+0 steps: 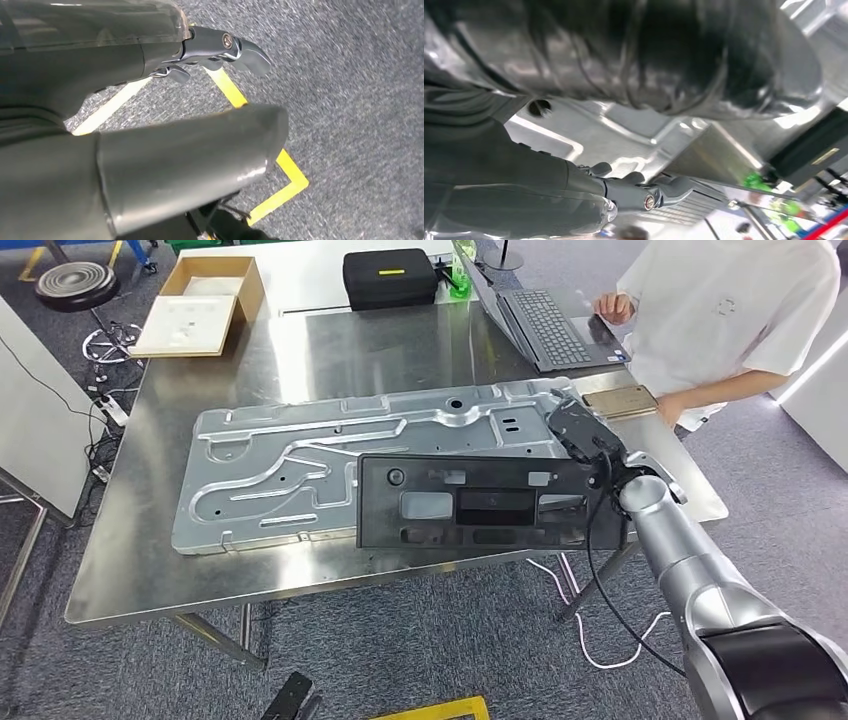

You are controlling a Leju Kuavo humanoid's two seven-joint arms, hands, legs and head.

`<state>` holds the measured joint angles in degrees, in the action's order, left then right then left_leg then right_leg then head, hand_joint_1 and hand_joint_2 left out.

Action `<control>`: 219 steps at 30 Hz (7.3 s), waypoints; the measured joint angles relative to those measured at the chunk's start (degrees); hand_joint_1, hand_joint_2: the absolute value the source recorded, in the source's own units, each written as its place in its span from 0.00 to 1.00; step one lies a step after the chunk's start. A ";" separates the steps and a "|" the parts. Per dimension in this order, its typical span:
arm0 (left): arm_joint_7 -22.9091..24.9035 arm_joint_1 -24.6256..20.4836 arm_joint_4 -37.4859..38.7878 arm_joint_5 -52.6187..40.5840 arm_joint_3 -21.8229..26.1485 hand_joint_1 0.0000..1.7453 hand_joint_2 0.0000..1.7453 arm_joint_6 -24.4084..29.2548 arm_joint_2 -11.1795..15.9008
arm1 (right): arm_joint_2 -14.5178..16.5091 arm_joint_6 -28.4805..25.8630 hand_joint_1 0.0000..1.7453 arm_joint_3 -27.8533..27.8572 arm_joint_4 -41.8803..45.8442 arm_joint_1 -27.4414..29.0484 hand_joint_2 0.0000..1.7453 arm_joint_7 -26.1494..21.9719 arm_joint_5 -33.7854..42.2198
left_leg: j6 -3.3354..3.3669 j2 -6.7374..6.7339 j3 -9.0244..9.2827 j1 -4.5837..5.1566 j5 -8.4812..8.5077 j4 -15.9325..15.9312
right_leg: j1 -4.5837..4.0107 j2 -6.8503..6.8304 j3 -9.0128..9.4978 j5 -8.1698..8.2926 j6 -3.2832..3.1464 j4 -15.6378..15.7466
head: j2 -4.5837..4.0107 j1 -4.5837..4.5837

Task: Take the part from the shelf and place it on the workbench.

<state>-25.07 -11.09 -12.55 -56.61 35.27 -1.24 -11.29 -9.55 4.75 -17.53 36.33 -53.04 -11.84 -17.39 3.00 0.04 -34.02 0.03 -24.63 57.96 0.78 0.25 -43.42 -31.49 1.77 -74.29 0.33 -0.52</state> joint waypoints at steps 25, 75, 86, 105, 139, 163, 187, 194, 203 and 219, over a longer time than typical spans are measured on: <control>0.04 -0.09 0.00 -0.09 0.09 0.00 0.00 0.62 0.24 | 1.80 -7.39 0.00 2.97 -3.31 -0.99 0.00 -1.26 2.13 | -1.23 0.11 -0.38 0.16 -0.28 0.59 | -0.16 0.01 7.07 7.02 -0.99 14.64 | 0.00 0.02; 1.14 -0.08 0.00 -2.17 0.16 0.00 0.00 1.54 -0.89 | 6.81 -35.81 0.00 -19.26 48.76 10.06 0.00 0.11 -49.57 | -3.19 1.43 -2.57 -0.38 -2.41 4.48 | 0.27 -0.33 8.51 5.69 -2.50 14.63 | 0.00 0.03; 1.21 0.54 0.00 -2.31 0.16 0.00 0.00 0.97 -0.94 | 6.79 -36.70 0.00 -22.72 49.77 8.87 0.00 0.94 -49.50 | -2.14 -3.18 -1.11 0.48 -0.35 1.08 | -0.73 -5.05 8.73 5.19 -2.12 14.60 | 0.00 0.01; 1.22 0.89 0.00 -2.32 0.19 0.00 0.00 1.11 -1.03 | 5.91 -37.45 0.00 -23.92 50.63 9.09 0.00 0.99 -48.76 | -2.57 4.88 -2.75 -0.16 -0.62 2.88 | 0.40 1.37 8.72 5.85 -2.23 15.06 | 0.00 0.18; 16.40 -22.64 -1.70 13.08 -1.21 0.00 0.00 1.30 -4.72 | 14.52 -38.83 0.00 -28.32 45.31 5.00 0.00 4.01 -47.80 | -3.55 0.95 -8.89 -0.76 -3.22 11.72 | 0.17 -0.48 8.78 7.02 -2.83 16.35 | 0.00 0.67; 16.38 -21.87 -2.09 17.51 -4.30 0.00 0.00 3.40 -4.84 | 15.34 -39.60 0.00 -29.66 43.76 4.57 0.00 4.03 -48.51 | -1.25 7.06 -4.28 -0.49 3.25 0.78 | -0.40 4.24 7.69 6.32 -2.55 14.84 | 0.00 0.61; 16.14 -19.73 -2.47 22.69 -7.19 0.00 0.00 4.78 -4.79 | 15.87 -40.15 0.00 -31.77 41.82 5.14 0.00 4.37 -48.76 | -1.15 2.29 -4.95 -1.03 2.17 2.40 | 0.14 -0.41 2.04 -2.86 -0.01 -0.90 | 0.00 0.87; 15.75 -18.18 -2.89 23.91 -9.57 0.00 0.00 1.17 -2.40 | 14.73 -41.17 0.00 -31.93 42.38 7.54 0.00 5.45 -50.95 | -1.98 7.07 -4.99 -1.07 2.60 2.04 | -0.50 4.54 7.57 5.35 -2.66 13.87 | 0.00 0.92; 11.73 -14.63 -4.33 28.44 -12.33 0.00 0.00 -5.76 6.29 | 13.09 -41.86 0.00 -31.07 44.58 10.50 0.00 4.52 -51.72 | -4.64 0.33 -11.51 -1.43 -3.37 15.45 | 0.05 -2.09 9.58 5.97 -3.14 16.42 | 0.00 1.08; 1.09 0.64 -1.68 27.91 -13.66 0.00 0.00 11.77 2.60 | 8.63 -44.61 0.00 -26.56 47.92 15.63 0.00 -1.73 -47.45 | -0.64 2.76 -3.68 -0.63 1.70 1.47 | -0.45 -0.16 2.47 -1.86 -0.92 0.14 | 0.00 0.84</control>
<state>-23.98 -10.45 -14.23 -28.70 21.61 10.53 -8.69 -0.91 -39.86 -44.08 84.24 -37.41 -13.57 -64.85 2.35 2.80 -37.69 -0.60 -22.94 59.43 0.33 0.09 -40.95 -33.35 0.85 -74.15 0.33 0.32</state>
